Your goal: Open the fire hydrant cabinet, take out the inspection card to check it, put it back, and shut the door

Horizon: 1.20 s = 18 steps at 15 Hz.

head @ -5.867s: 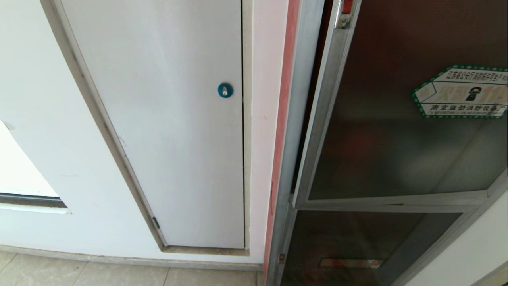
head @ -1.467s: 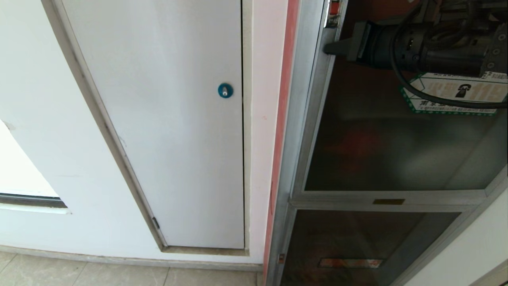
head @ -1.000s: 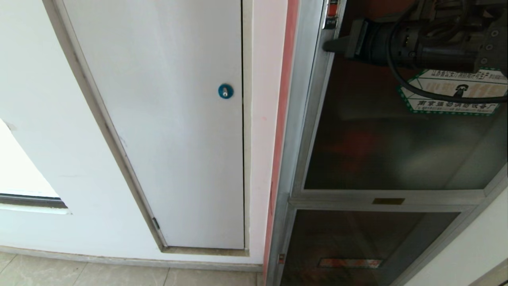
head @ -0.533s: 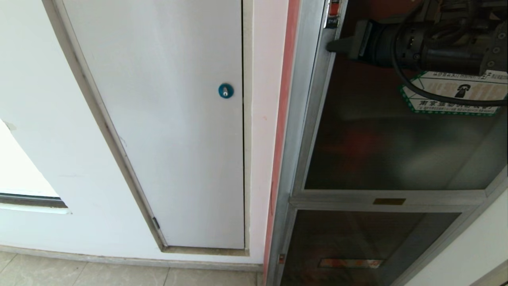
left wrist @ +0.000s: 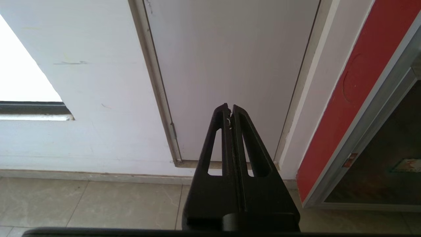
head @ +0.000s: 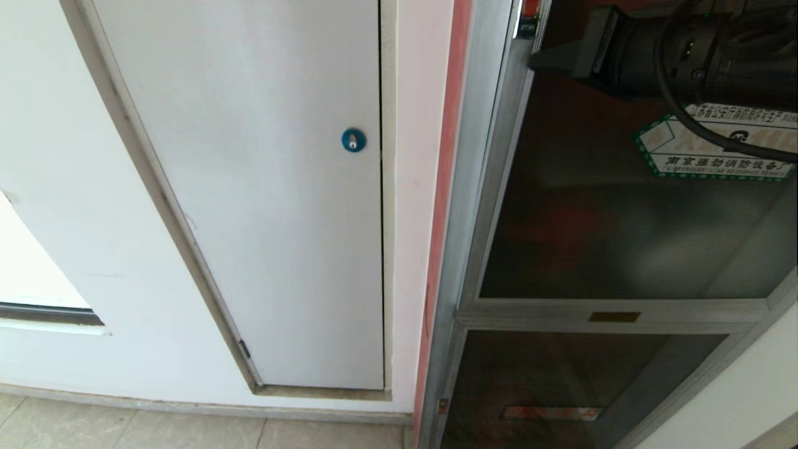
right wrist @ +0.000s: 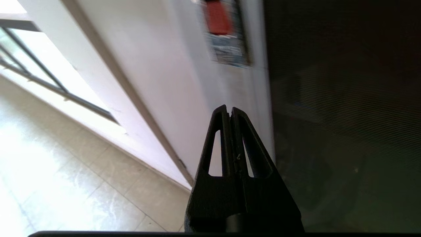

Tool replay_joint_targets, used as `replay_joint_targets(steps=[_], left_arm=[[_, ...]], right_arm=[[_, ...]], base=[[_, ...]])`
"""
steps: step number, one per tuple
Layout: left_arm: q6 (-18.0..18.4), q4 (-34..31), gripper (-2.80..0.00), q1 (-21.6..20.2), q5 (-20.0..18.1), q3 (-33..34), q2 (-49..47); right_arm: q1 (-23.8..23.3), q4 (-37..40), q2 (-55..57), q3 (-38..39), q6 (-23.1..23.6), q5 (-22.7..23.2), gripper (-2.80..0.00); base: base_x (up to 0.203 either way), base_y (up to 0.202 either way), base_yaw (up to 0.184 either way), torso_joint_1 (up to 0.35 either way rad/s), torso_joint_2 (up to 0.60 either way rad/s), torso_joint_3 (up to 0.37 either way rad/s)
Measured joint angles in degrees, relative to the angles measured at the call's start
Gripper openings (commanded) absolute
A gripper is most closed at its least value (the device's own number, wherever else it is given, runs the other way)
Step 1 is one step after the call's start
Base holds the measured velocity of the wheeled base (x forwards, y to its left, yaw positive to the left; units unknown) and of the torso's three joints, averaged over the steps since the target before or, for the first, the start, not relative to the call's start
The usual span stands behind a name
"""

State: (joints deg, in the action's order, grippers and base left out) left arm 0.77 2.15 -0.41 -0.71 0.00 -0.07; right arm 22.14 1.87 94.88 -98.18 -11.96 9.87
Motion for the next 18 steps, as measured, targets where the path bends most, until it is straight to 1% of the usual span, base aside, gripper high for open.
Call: replay_joint_targets(steps=[3, 7, 13, 18], left_arm=[[0.0, 0.0, -2.80, 0.0, 0.0, 0.0, 0.0], [0.0, 0.0, -2.80, 0.0, 0.0, 0.0, 0.0], [0.0, 0.0, -2.80, 0.0, 0.0, 0.0, 0.0], [0.0, 0.0, -2.80, 0.0, 0.0, 0.0, 0.0]], right_arm=[[1.6, 0.0, -2.0, -0.9, -0.1, 0.2, -2.80], [2.2, -0.4, -2.9, -3.5, -0.4, 0.5, -2.80], [2.3, 0.1, 0.4, -10.6, -0.6, 0.3, -2.80], [2.2, 0.1, 3.1, -13.2, -0.6, 0.2, -2.80]], base=[[0.000, 0.000, 0.000, 0.000, 0.00, 0.000], [0.000, 0.000, 0.000, 0.000, 0.00, 0.000], [0.000, 0.000, 0.000, 0.000, 0.00, 0.000], [0.000, 0.000, 0.000, 0.000, 0.00, 0.000]])
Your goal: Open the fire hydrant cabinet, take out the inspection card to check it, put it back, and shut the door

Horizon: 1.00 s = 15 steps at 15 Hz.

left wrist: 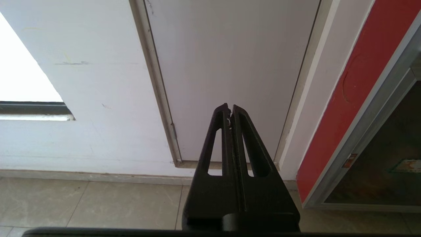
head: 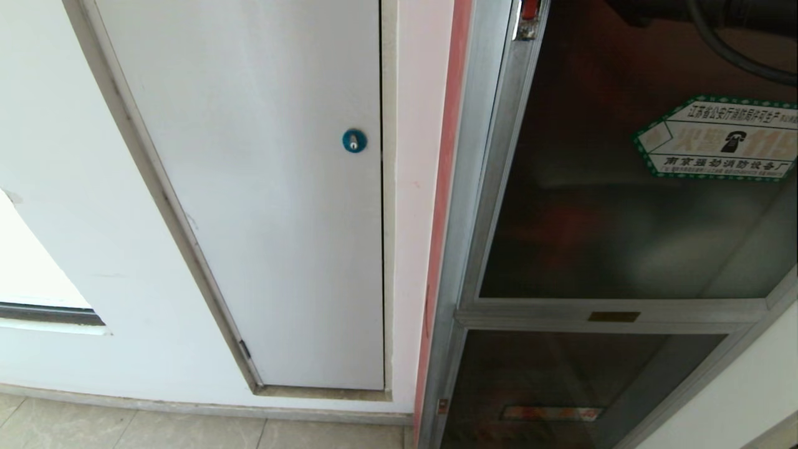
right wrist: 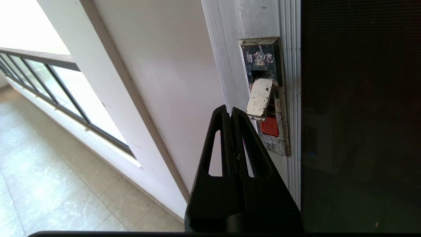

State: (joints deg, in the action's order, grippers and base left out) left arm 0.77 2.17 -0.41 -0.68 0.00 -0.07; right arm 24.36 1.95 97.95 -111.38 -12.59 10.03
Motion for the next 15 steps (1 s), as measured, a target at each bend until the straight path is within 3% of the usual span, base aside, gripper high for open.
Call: replay_joint_targets(steps=[15], left_arm=[[0.0, 0.0, -2.80, 0.0, 0.0, 0.0, 0.0]], right_arm=[[-3.0, -0.2, 2.3, -0.5, -0.2, 0.2, -2.80]], base=[[0.000, 0.000, 0.000, 0.000, 0.00, 0.000]])
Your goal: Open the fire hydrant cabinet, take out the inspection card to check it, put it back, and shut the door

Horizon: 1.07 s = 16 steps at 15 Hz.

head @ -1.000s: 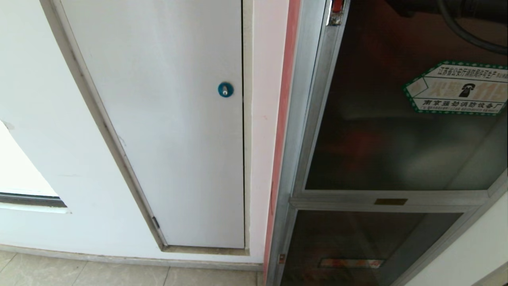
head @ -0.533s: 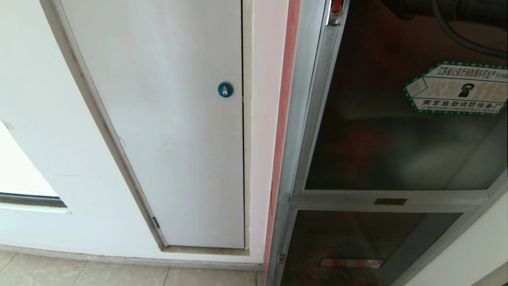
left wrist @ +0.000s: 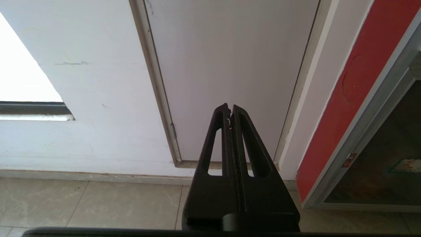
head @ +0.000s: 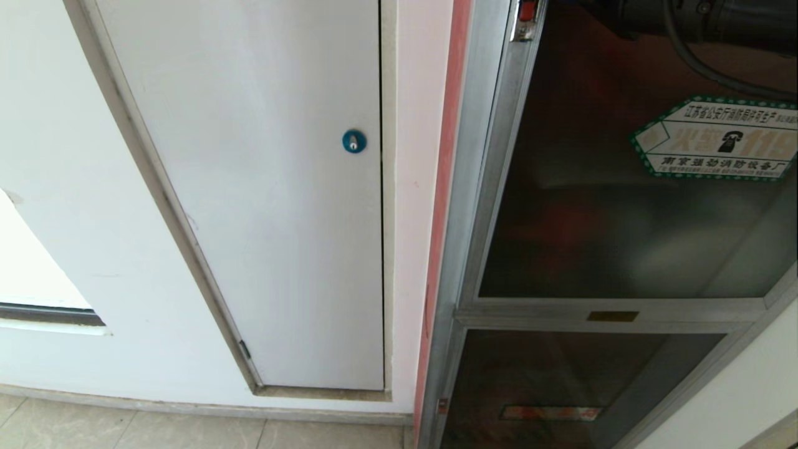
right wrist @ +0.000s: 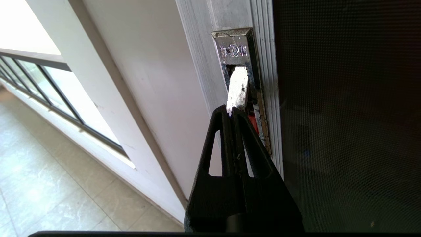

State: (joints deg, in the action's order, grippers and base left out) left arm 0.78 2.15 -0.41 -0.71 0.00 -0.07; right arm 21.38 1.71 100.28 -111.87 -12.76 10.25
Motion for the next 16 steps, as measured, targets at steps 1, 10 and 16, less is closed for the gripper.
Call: replay_joint_targets(steps=[1, 10, 16], left_arm=[[0.0, 0.0, -2.80, 0.0, 0.0, 0.0, 0.0], [0.0, 0.0, -2.80, 0.0, 0.0, 0.0, 0.0], [0.0, 0.0, -2.80, 0.0, 0.0, 0.0, 0.0]], right_arm=[[0.0, 0.1, 0.1, -0.2, 0.0, 0.0, -2.80], [-1.3, -0.1, 1.5, -0.6, 0.0, 0.1, -2.80], [-2.1, -0.1, 2.2, -0.5, 0.0, 0.0, -2.80]], base=[[0.000, 0.000, 0.000, 0.000, 0.00, 0.000], [0.000, 0.000, 0.000, 0.000, 0.00, 0.000], [0.000, 0.000, 0.000, 0.000, 0.00, 0.000]])
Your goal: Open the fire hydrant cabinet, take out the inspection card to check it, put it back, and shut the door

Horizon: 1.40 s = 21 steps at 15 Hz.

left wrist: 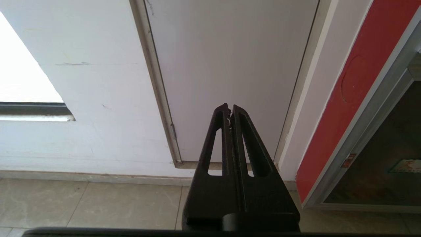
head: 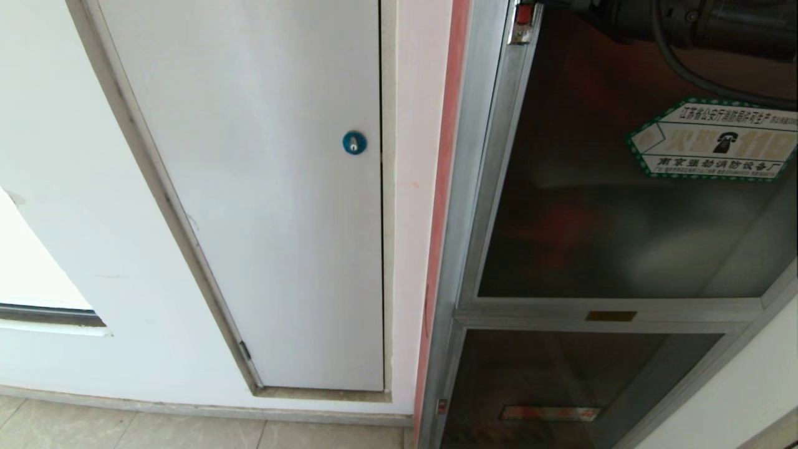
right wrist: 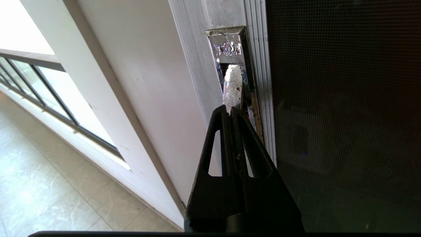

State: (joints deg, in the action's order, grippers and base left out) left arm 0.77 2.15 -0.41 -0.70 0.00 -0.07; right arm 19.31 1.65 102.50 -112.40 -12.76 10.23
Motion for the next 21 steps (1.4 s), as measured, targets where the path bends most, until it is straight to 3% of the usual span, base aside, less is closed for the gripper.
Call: replay_joint_targets(steps=[21], left_arm=[[0.0, 0.0, -2.80, 0.0, 0.0, 0.0, 0.0]], right_arm=[[0.0, 0.0, 2.8, 0.0, 0.3, -0.3, -2.80]], base=[[0.000, 0.000, 0.000, 0.000, 0.00, 0.000]])
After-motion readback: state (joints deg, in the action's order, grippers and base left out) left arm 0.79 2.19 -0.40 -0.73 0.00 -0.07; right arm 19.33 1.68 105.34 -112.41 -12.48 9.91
